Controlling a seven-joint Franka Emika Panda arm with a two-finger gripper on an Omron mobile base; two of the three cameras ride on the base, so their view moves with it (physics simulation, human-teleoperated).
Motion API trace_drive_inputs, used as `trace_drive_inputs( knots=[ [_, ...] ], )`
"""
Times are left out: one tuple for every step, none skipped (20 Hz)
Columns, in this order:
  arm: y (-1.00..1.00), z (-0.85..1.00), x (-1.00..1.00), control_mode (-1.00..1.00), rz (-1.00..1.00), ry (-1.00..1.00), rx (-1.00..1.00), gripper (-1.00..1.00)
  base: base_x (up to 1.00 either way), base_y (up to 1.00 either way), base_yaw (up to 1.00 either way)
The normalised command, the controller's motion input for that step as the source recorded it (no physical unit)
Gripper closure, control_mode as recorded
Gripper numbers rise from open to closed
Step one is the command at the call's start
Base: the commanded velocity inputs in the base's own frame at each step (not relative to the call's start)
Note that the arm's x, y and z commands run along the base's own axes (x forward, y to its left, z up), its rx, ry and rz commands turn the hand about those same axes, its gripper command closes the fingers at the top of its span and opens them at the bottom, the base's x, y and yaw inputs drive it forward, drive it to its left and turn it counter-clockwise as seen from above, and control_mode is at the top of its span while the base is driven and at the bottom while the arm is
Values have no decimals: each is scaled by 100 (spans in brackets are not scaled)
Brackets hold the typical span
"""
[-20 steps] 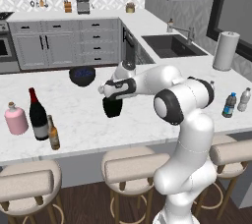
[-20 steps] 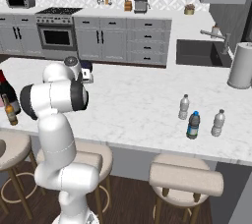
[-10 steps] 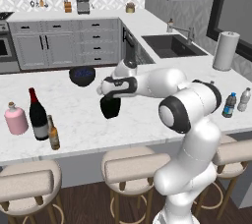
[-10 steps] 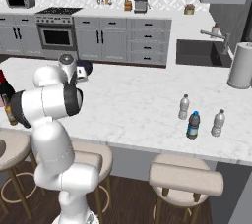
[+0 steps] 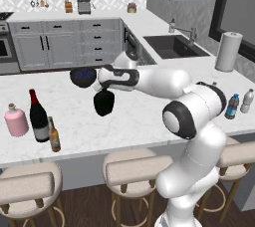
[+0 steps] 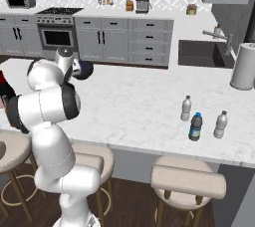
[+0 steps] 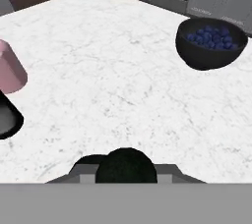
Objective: Move the plastic bottles in the middle to the plastics group, and the glass bottles in the middle to the glass group.
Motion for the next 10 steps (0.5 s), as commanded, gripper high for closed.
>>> trace_drive_inputs(
  knots=[
    [39,12,26,-100,9,-6,0,100,0,0,0],
    [34,9,30,-100,12,-4,0,100,0,0,0],
    [30,2,26,-100,16,-5,0,100,0,0,0],
    [36,0,5,-100,20,-2,0,100,0,0,0],
    [39,0,0,-100,25,0,0,100,0,0,0],
    [40,0,0,-100,27,0,0,100,0,0,0],
    [50,0,-18,-100,30,0,0,100,0,0,0],
    [56,0,-31,-100,31,0,0,100,0,0,0],
    [52,0,-46,-100,36,1,0,100,0,0,0],
    [52,0,-56,-100,37,1,0,100,0,0,0]
  ],
)
